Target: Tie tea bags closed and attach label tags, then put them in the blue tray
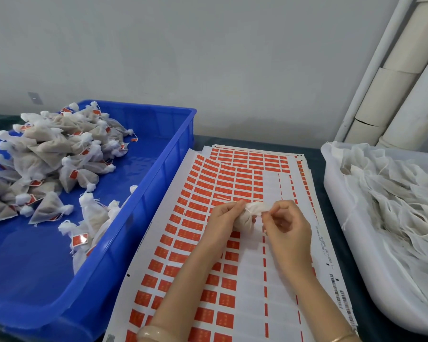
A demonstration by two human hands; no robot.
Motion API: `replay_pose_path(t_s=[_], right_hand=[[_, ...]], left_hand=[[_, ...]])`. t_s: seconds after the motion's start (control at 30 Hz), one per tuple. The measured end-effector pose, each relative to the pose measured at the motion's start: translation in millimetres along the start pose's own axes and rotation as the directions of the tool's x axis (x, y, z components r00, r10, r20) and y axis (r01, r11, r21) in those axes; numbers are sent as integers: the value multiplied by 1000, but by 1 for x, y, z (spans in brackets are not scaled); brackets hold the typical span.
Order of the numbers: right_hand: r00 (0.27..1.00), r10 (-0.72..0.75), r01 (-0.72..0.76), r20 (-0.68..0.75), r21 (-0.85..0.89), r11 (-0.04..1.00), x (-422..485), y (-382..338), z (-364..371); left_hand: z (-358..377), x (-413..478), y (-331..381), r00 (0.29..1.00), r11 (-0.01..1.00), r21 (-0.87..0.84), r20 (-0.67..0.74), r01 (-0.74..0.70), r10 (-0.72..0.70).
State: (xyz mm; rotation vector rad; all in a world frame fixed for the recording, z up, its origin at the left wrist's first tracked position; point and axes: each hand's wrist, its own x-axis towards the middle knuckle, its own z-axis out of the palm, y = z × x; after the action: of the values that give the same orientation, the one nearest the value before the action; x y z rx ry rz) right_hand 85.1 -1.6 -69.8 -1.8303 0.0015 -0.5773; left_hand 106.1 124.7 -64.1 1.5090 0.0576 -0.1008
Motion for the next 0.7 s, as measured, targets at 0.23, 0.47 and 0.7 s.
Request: replay_pose_path(t_s=[0.23,0.47,0.7], right_hand=[[988,-154,145,-27,-204,968,-5,5,2],[986,-163,168,40,-271,948,-4,10,2],[988,-154,153,13,-202,967,-5,8,1]], left_hand=[[-1,-3,1,996,997,37,60,-68,66],[-2,-4,0,990,989,77,83,-124,118],[-6,-5,1,986,992,68,136,-109,99]])
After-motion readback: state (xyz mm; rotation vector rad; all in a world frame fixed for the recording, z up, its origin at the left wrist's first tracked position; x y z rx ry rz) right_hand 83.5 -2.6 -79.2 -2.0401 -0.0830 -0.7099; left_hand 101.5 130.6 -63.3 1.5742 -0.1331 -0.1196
